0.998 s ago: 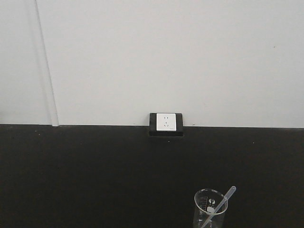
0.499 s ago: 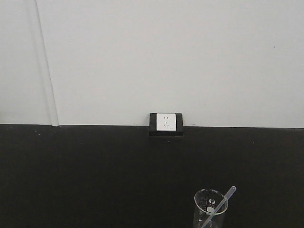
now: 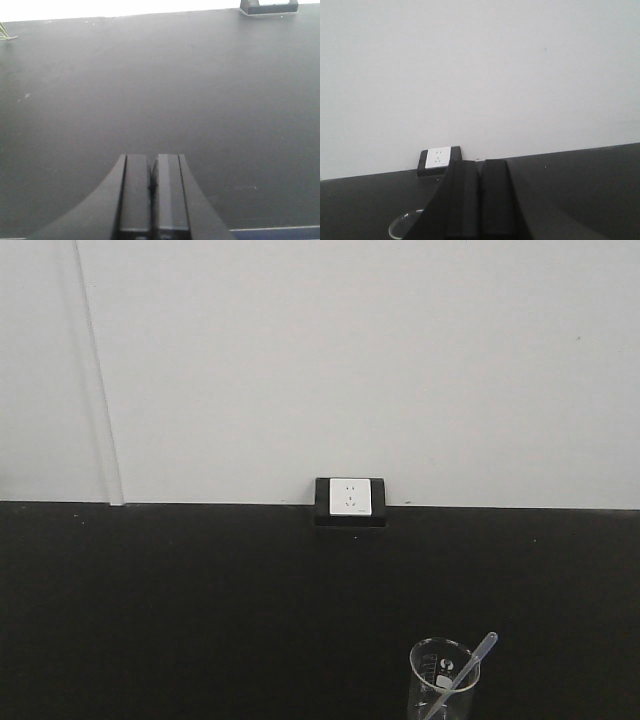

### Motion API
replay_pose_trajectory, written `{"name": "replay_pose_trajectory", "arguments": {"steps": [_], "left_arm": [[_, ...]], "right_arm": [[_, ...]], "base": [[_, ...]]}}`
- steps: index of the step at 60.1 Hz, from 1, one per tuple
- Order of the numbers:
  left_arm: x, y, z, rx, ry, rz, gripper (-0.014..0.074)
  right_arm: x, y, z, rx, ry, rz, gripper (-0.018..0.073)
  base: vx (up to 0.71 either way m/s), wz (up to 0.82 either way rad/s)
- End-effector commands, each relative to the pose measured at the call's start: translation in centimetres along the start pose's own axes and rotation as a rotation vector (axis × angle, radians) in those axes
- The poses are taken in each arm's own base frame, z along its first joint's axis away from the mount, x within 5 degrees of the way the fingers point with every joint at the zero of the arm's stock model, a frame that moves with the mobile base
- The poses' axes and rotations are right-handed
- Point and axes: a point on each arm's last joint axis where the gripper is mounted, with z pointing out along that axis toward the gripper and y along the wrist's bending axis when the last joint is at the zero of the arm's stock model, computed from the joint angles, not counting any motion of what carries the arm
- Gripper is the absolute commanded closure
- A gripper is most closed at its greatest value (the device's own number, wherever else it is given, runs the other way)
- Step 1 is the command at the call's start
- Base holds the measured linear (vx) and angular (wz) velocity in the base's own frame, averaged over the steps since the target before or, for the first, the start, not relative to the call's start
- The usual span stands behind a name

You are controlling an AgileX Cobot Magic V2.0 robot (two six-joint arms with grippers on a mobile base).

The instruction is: Grab transparent chemical and place on left bench

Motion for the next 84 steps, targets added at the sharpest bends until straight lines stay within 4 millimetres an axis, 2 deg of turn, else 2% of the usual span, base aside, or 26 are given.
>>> {"name": "replay_pose_trajectory", "arguments": {"steps": [1,6,13,21,34,46,61,68,74,84], "left_arm": [[-0.3,0.0,-0.1,-0.002,-0.081,-0.009,0.06],[-0.3,0.0,-0.1,-0.002,-0.081,-0.009,0.06],[-0.3,0.0,-0.1,-0.002,-0.081,-0.009,0.06],[-0.3,0.0,-0.1,-0.002,-0.081,-0.009,0.06],[-0.3,0.0,-0.1,-0.002,-0.081,-0.009,0.06],[-0.3,0.0,-0.1,-0.002,-0.081,-0.009,0.06],[-0.3,0.0,-0.1,-0.002,-0.081,-0.009,0.06],[-0.3,0.0,-0.1,-0.002,-0.081,-0.009,0.06],[-0.3,0.0,-0.1,-0.002,-0.081,-0.009,0.06],[-0.3,0.0,-0.1,-0.002,-0.081,-0.009,0.06]], "right_arm": [[-4.7,0.6,1.1,-0.004,-0.057,-0.062,0.0567],[-6.9,0.9,2.9,0.003,-0.01,-0.131,0.0567],[-8.9,1.1,6.5,0.006,0.056,-0.153,0.0567],[-8.9,1.1,10.4,0.014,0.158,-0.134,0.0567],[-7.7,0.9,14.0,0.04,0.248,-0.011,0.0543],[-6.7,0.7,15.5,0.042,0.242,0.005,0.0421],[-6.2,0.7,16.8,0.035,0.195,0.012,0.0077],[-5.5,0.6,17.4,0.052,0.211,0.13,-0.006],[-4.3,0.4,18.2,0.076,0.252,0.265,-0.0098],[-1.7,0.5,20.2,0.046,0.285,0.376,-0.0077]], "base": [[0.0,0.0],[0.0,0.0],[0.0,0.0],[0.0,0.0],[0.0,0.0],[0.0,0.0],[0.0,0.0],[0.0,0.0],[0.0,0.0],[0.0,0.0]]}}
